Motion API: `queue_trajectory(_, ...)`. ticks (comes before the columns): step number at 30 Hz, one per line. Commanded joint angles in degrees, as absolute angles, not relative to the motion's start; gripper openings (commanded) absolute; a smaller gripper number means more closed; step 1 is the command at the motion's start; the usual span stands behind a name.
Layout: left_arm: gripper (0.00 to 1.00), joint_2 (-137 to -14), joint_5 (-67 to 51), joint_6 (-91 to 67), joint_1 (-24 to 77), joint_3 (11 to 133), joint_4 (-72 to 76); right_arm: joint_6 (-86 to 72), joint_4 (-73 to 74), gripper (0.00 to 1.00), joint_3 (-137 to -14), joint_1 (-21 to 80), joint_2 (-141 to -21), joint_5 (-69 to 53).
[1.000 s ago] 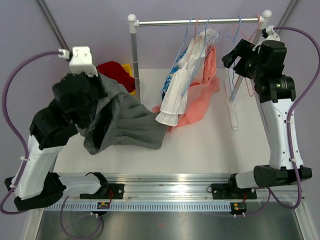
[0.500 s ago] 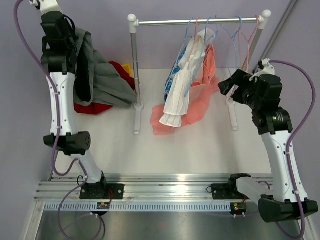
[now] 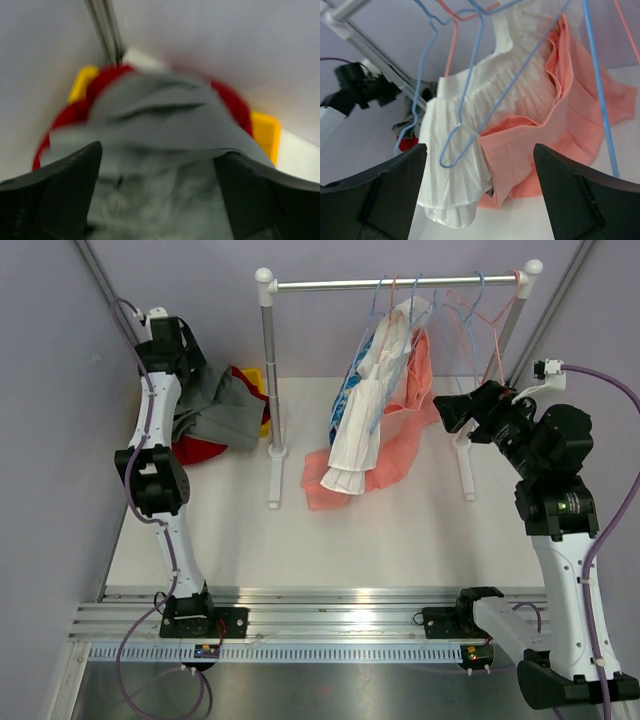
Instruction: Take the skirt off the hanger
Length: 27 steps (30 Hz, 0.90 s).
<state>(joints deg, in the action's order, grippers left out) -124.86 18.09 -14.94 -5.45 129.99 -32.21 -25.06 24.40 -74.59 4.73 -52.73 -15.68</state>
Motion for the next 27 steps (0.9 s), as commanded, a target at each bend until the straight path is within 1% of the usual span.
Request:
queue_trajectory(1,0.99,-121.2,17.0,-21.0,-7.3,127.5,-36.5,-24.6,16.3,0.95,-80.6,4.7,-51.4,-20.7)
queue_trajectory(4,0.99,-114.8,17.6,-22.0,-7.0,119.4,-36.6,-24.6,16.6,0.96,-85.8,4.7,-54.3,-22.0)
queue_trajectory(5,0.99,-108.2,17.7,-21.8,-6.9,113.2,-35.7,-25.0,16.7,0.96,-87.2,4.7,-56.2,-22.6)
queue_trajectory(7,0.99,-101.0,17.1,-21.0,-6.2,106.3,-33.1,-25.6,15.7,0.96,-90.6,4.7,-58.4,-23.0)
queue_trajectory(8,0.99,-95.0,16.4,-20.7,-6.0,103.6,-32.9,-26.2,15.1,0.96,-91.7,4.7,-60.8,-23.4)
queue_trajectory(9,0.99,-91.5,15.7,-20.3,-5.5,98.5,-33.0,-26.6,14.5,0.95,-92.6,4.7,-61.9,-23.7)
queue_trajectory(11,0.99,-86.2,14.9,-18.8,-3.3,94.2,-35.4,-27.9,13.3,0.94,-95.8,4.8,-66.1,-24.6)
queue_trajectory(12,0.99,-80.3,14.9,-18.1,-2.2,89.7,-36.2,-28.1,13.4,0.90,-97.0,4.9,-67.6,-25.1)
queue_trajectory(14,0.99,-74.0,14.2,-16.9,1.4,84.2,-38.3,-28.6,13.4,0.85,-100.1,5.4,-71.7,-25.2)
queue_trajectory(15,0.99,-68.0,14.0,-16.9,3.7,78.6,-39.1,-28.7,13.4,0.81,-101.4,5.5,-72.8,-24.9)
queue_trajectory(17,0.99,-61.4,12.7,-17.0,5.6,73.9,-40.0,-28.5,13.5,0.77,-102.6,6.1,-75.9,-23.3)
queue_trajectory(18,0.99,-55.3,12.6,-17.7,6.2,71.2,-40.7,-28.2,14.3,0.76,-103.3,6.5,-76.9,-22.9)
queue_trajectory(20,0.99,-47.0,9.8,-19.9,6.9,63.7,-40.2,-27.3,16.4,0.71,-106.1,7.0,-79.5,-21.4)
queue_trajectory(21,0.99,-46.9,9.8,-19.9,6.9,61.4,-39.8,-26.7,17.1,0.70,-106.7,7.3,-80.3,-20.7)
queue_trajectory(22,0.99,-42.9,8.3,-20.1,6.9,59.3,-39.6,-26.5,17.6,0.69,-107.0,7.5,-81.7,-20.4)
queue_trajectory(23,0.99,-41.1,7.9,-20.5,6.9,55.4,-39.4,-26.1,17.8,0.67,-107.1,7.6,-82.3,-20.1)
queue_trajectory(25,0.99,-37.3,5.7,-20.5,6.9,52.5,-38.9,-26.2,17.7,0.64,-106.8,8.3,-83.5,-19.7)
queue_trajectory(26,0.99,-36.3,5.5,-20.7,6.9,50.1,-38.4,-26.3,17.5,0.60,-106.4,8.6,-83.6,-19.4)
queue_trajectory(27,0.99,-35.5,5.1,-20.8,6.9,48.8,-37.6,-26.5,17.2,0.58,-106.2,9.0,-83.9,-19.2)
